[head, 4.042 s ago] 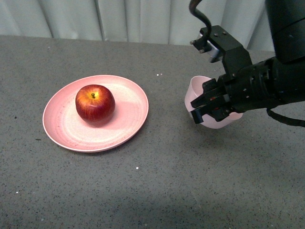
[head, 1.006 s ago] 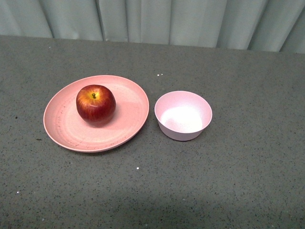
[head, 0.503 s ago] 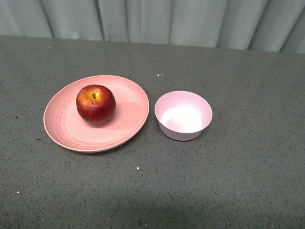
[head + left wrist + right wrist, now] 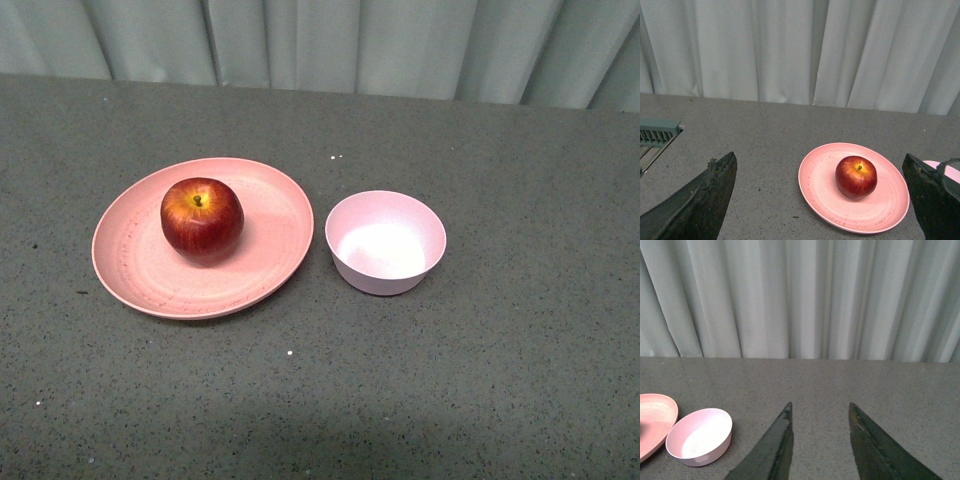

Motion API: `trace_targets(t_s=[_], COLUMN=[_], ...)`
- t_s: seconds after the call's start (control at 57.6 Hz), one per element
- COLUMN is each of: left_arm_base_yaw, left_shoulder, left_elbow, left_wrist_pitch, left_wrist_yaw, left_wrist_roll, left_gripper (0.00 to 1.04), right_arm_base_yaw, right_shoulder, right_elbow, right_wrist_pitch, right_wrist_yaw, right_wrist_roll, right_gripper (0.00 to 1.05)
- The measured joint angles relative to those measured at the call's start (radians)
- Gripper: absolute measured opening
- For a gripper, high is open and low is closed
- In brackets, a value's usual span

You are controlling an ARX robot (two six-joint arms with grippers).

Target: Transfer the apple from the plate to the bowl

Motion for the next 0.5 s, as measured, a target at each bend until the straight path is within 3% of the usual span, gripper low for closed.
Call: trace_targets(t_s=[0.295, 0.399, 0.503], left_arm_base_yaw=[0.015, 0.026, 0.002], left_shoulder=[0.028, 0.154, 0.412], left_elbow=[0.01, 0.01, 0.028], left_wrist_pitch=[-0.043, 0.006, 0.25], left_wrist_yaw=[0.027, 0.045, 0.053], left_wrist_roll=[-0.029, -0.055, -0.061], left_gripper=[0.98, 0.98, 0.98], right_arm_base_yaw=[0.0, 0.0, 0.0], right_shoulder=[0.0, -0.001, 0.0], right_elbow=[0.0, 0.0, 0.0], right_wrist_pitch=[0.0, 0.0, 0.0], right_wrist_yaw=[0.0, 0.0, 0.0], right_wrist_roll=[0.0, 0.0, 0.0], right_gripper=[0.95, 0.95, 0.95])
